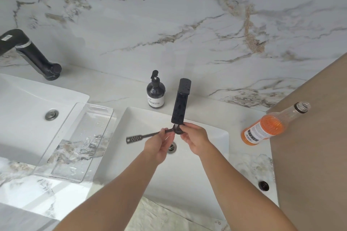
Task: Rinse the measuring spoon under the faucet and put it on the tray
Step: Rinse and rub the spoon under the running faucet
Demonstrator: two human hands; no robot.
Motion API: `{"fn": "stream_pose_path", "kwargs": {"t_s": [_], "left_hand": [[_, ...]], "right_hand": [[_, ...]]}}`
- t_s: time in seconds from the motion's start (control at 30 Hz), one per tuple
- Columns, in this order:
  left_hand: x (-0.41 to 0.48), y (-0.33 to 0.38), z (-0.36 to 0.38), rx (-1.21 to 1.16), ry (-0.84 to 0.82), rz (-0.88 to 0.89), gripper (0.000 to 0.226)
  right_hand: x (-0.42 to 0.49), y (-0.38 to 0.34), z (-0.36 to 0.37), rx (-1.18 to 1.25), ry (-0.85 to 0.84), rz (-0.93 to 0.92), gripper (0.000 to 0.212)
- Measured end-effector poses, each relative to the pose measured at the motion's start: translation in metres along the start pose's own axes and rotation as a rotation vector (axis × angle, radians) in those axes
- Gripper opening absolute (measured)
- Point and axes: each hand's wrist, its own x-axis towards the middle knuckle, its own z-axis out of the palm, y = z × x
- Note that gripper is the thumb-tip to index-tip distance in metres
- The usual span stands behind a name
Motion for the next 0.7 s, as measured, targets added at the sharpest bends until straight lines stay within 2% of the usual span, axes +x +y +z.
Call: {"fn": "stream_pose_path", "kwargs": {"t_s": [0.1,0.2,0.27,0.33,0.37,0.43,0.5,0.57,0.6,0.63,0.7], "left_hand": [[-0.005,-0.015,0.001,-0.158,-0.006,-0.029,0.019],[-0.009,-0.022,-0.002,-0.161,0.026,-0.043,0.024],[-0.010,-0.020,-0.008,0.044,0.097,-0.079,0.031],[-0.013,-0.014,-0.010,0.419,0.161,-0.083,0.034],[-0.014,-0.010,-0.010,0.617,0.179,-0.023,0.036],[-0.014,0.000,-0.008,1.029,0.219,0.278,0.040],[-0.014,0.008,-0.005,1.402,0.251,0.549,0.033],[-0.011,0.012,-0.003,1.673,0.221,0.553,0.029],[-0.008,0.013,-0.002,1.724,0.175,0.492,0.028],[-0.003,0.015,-0.002,1.669,0.108,0.422,0.027],[0.003,0.018,-0.002,1.412,-0.022,0.296,0.025]], "right_hand": [[-0.005,0.010,0.006,0.098,-0.107,0.004,0.025],[-0.008,0.014,0.005,0.060,-0.143,-0.010,0.027],[-0.008,0.014,0.003,-0.001,-0.120,-0.016,0.026],[-0.006,0.014,0.001,-0.004,-0.102,-0.014,0.027],[-0.006,0.013,0.001,-0.008,-0.095,-0.017,0.028],[-0.006,0.013,0.002,-0.030,-0.090,-0.016,0.031],[-0.007,0.013,0.004,-0.030,-0.106,-0.002,0.030],[-0.008,0.010,0.005,0.004,-0.156,0.013,0.028],[-0.008,0.008,0.006,0.028,-0.183,0.019,0.026],[-0.009,0.006,0.007,0.048,-0.204,0.024,0.025],[-0.010,0.001,0.006,0.054,-0.232,0.035,0.022]]}}
